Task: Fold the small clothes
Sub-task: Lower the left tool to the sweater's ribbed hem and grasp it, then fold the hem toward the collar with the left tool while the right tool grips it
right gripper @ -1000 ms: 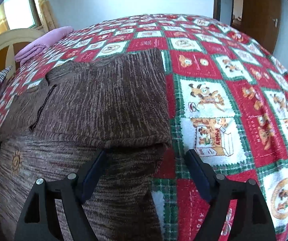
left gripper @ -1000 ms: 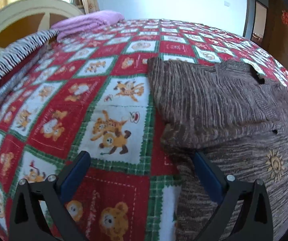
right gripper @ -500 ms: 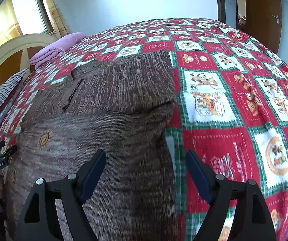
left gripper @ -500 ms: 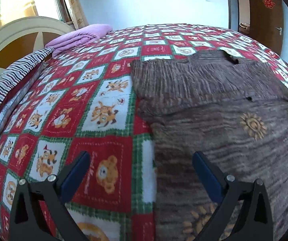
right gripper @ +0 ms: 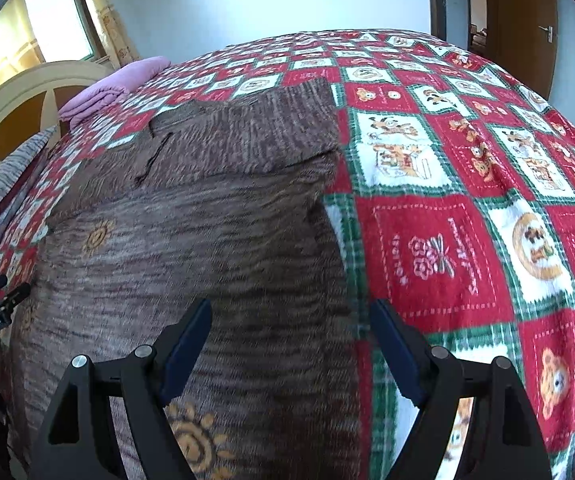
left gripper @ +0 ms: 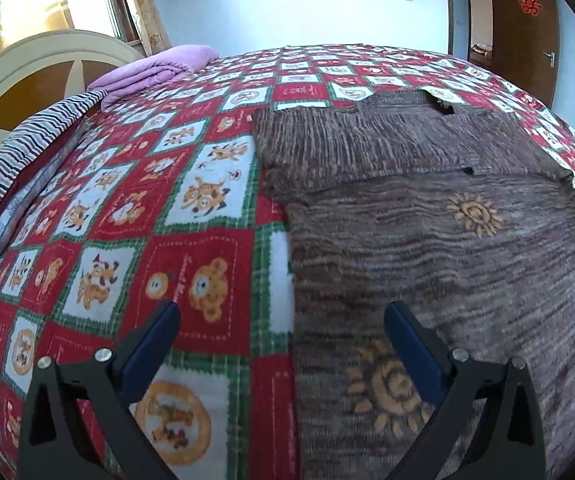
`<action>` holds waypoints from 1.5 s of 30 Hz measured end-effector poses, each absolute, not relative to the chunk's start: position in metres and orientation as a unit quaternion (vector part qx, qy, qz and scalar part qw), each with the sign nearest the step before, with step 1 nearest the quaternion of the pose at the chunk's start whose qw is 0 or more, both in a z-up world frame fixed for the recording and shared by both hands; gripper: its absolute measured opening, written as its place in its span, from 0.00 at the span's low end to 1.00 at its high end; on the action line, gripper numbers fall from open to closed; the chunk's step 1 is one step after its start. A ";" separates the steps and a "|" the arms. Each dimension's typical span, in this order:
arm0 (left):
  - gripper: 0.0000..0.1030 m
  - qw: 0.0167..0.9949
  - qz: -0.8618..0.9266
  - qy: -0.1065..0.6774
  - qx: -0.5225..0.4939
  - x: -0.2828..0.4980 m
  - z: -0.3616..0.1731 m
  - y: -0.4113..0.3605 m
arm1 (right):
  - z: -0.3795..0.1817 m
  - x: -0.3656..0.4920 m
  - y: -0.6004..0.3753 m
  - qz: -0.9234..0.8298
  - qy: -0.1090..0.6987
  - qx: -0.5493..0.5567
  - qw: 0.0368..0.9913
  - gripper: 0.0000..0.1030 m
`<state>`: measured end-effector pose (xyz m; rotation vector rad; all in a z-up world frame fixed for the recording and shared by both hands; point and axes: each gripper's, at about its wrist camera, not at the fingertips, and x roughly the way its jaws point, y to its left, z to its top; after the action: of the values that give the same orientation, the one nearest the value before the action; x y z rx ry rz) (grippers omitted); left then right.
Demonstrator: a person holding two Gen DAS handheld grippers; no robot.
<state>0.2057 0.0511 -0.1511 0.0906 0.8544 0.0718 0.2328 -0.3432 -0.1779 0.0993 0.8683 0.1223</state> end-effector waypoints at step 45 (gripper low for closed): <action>0.09 0.865 -0.083 0.492 -0.051 0.061 -0.166 0.044 | -0.183 0.127 -0.338 0.088 0.398 0.001 0.913 0.83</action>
<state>0.0607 0.0435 -0.1662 -0.1076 1.0304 -0.1745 0.1273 -0.3378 -0.1831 0.0021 0.8203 0.1818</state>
